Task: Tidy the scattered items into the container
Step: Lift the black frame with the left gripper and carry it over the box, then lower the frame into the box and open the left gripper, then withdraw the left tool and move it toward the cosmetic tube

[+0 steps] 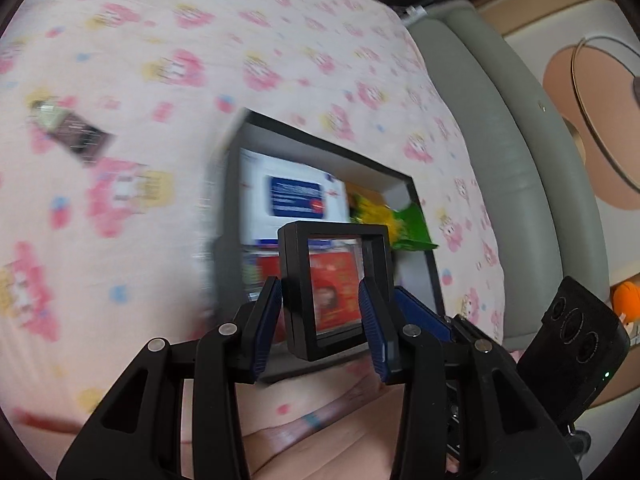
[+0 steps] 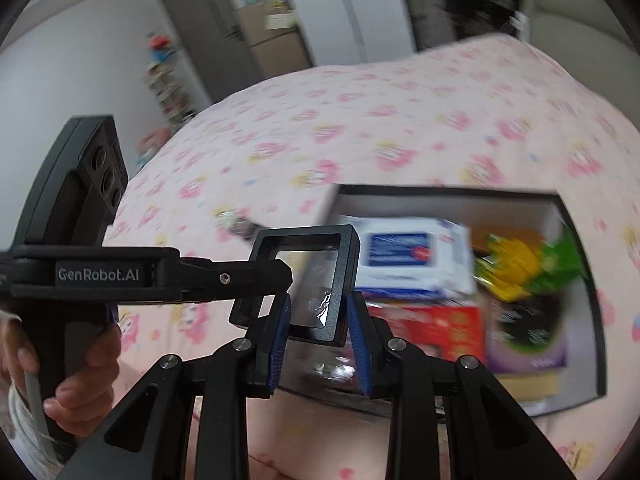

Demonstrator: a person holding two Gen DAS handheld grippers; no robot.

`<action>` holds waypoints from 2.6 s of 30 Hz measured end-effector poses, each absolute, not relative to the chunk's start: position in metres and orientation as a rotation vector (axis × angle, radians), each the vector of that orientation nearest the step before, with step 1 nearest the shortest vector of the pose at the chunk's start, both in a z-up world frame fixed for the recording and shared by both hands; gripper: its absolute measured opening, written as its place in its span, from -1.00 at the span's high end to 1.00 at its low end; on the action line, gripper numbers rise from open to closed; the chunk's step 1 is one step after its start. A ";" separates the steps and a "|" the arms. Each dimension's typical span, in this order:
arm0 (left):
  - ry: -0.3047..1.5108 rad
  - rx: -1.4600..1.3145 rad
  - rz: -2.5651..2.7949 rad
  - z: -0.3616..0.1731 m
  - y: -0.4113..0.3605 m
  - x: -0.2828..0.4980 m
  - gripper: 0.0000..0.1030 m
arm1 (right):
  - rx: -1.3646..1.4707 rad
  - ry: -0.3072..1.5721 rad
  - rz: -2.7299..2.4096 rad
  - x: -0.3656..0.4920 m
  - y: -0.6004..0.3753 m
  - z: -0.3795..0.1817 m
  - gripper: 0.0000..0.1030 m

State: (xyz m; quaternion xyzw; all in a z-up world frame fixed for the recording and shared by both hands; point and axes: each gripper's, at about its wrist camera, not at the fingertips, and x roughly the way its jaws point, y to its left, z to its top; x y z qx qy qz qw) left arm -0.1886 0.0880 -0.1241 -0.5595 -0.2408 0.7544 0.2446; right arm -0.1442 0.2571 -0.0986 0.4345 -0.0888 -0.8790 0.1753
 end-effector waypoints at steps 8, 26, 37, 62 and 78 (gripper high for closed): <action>-0.589 -1.657 1.955 -0.173 0.159 -0.210 0.23 | 1.430 -0.703 -2.520 -0.158 0.338 -0.146 0.48; -0.723 -1.701 1.902 -0.192 0.155 -0.222 0.24 | 1.553 -0.812 -2.710 -0.161 0.368 -0.162 0.47; -0.609 -1.827 1.882 -0.205 0.180 -0.217 0.32 | 1.504 -0.987 -2.803 -0.153 0.394 -0.158 0.47; -0.589 -1.621 1.950 -0.155 0.158 -0.187 0.34 | 1.490 -0.673 -2.804 -0.156 0.354 -0.148 0.37; -0.503 -1.524 2.178 -0.110 0.089 -0.152 0.34 | 1.273 -0.265 -2.821 -0.125 0.257 -0.107 0.37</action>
